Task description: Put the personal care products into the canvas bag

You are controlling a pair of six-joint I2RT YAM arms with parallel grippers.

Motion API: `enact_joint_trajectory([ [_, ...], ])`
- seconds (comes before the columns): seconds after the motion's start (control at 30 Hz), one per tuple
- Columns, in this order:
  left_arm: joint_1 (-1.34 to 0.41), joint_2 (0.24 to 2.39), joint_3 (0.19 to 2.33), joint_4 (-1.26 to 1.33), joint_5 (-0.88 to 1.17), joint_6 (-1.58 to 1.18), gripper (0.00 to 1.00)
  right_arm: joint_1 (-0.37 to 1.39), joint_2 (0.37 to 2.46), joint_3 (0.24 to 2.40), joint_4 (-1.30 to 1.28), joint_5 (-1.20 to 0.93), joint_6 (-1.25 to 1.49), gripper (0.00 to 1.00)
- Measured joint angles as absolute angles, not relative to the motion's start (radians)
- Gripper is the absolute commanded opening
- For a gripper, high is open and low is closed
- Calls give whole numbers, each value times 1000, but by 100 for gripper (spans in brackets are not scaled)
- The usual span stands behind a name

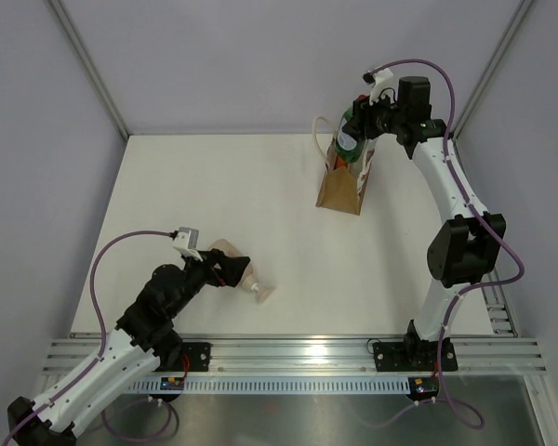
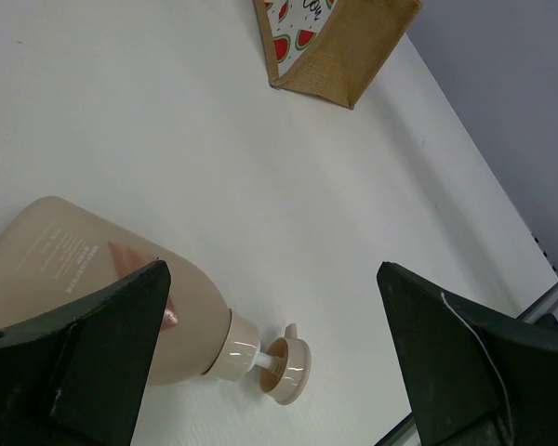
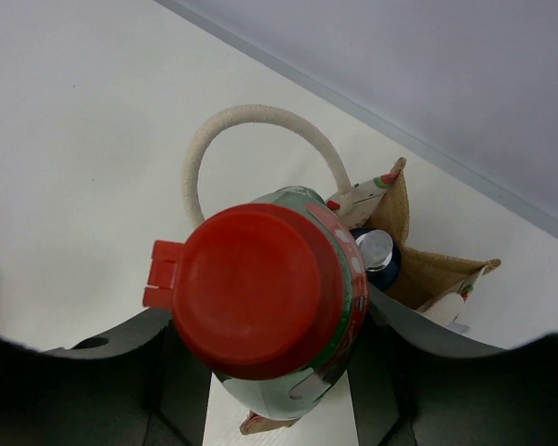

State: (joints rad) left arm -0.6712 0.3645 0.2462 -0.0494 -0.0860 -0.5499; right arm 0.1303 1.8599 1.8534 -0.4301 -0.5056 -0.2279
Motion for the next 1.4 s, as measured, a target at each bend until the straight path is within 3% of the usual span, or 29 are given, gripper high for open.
enact_joint_trajectory([
  [0.73,-671,382,246,-49,-86,-550,99,131,1934,1844,-488,-627,-488,0],
  [1.0,-671,389,247,-51,-88,-568,99,131,1935,1700,-452,-647,-447,1],
  [1.17,-671,416,274,-100,-152,-663,99,137,1935,1595,-398,-598,-376,13],
  [1.2,-671,424,284,-124,-176,-694,99,141,1935,1582,-387,-591,-361,26],
  [1.27,-671,442,311,-184,-231,-764,99,149,1937,1574,-379,-580,-335,41],
  [1.3,-671,451,325,-215,-261,-809,99,151,1940,1574,-377,-576,-324,57],
  [1.37,-671,472,355,-282,-307,-883,99,155,1945,1574,-373,-565,-306,68],
  [1.4,-671,489,373,-325,-333,-934,99,155,1946,1575,-372,-566,-294,81],
])
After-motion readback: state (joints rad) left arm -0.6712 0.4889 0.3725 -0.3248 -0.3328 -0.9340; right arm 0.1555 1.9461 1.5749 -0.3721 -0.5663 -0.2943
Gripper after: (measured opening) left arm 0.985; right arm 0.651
